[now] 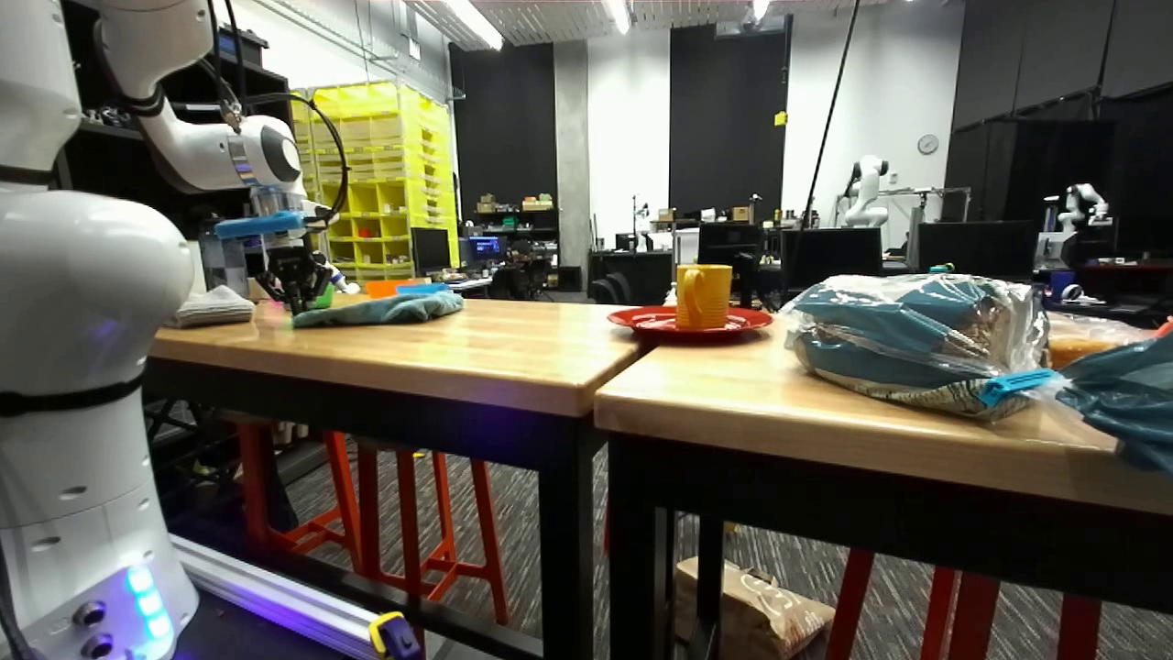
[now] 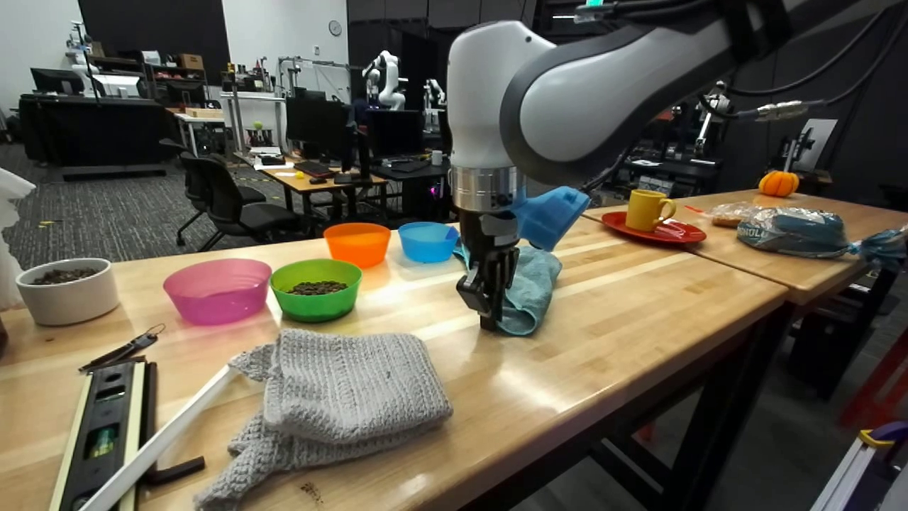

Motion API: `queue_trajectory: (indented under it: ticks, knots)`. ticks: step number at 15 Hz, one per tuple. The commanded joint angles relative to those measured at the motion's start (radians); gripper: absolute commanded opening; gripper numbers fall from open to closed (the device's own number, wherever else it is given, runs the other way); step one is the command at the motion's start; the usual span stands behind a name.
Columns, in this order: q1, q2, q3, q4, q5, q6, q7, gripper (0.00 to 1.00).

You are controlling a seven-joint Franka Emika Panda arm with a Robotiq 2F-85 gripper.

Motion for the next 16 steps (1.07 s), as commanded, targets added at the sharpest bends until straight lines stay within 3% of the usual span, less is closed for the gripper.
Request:
queue_trajectory:
  ticks: [1,7,10,16]
  knots:
    - [-0.011,-0.028,-0.013,-0.030,0.030,-0.033,-0.022,0.00]
    - [-0.024,-0.084,-0.024,-0.016,0.036,-0.043,-0.025,0.00]
    - [-0.038,-0.144,-0.042,0.007,0.090,-0.068,-0.070,0.00]
    - [-0.077,-0.248,-0.097,0.101,0.141,-0.137,-0.127,0.00]
